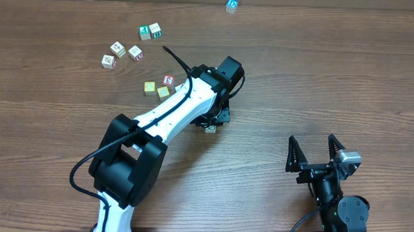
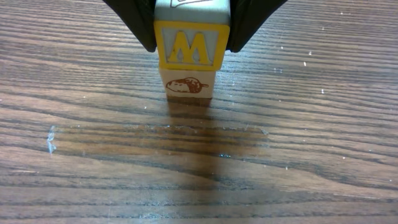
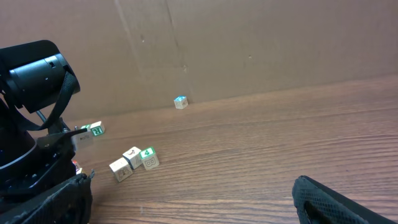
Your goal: Form a tower
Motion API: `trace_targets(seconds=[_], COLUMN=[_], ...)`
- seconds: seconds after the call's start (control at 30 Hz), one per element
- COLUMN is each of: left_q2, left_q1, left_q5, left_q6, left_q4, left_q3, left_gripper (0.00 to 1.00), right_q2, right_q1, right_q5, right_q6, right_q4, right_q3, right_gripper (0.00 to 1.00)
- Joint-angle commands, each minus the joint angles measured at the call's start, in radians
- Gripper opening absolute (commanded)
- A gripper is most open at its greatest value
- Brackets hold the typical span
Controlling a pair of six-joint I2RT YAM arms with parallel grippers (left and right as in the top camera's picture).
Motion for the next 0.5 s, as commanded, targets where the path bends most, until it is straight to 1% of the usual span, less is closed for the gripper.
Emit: trace_targets(seconds=[0.0, 0.3, 0.47], left_q2=[-0.015, -0.015, -0.015], left_q1=[0.006, 0.006, 0.006], left_q5=[-0.024, -0.022, -0.015], left_q6=[-0.011, -0.008, 0.047], left_q4=[0.004, 0.01, 0.02], left_q3=[0.022, 0.022, 0.022], left_gripper=[0.25, 0.25, 0.25], right_q2=[-0.012, -0.012, -0.012], right_q1=[-0.003, -0.003, -0.003], right_q5=[0.0, 0.0, -0.001], right_q6=[0.005, 0.005, 0.005], right_q4=[0.006, 0.006, 0.006], right_q3=[-0.01, -0.01, -0.01], right_gripper=[1.0, 1.0, 1.0])
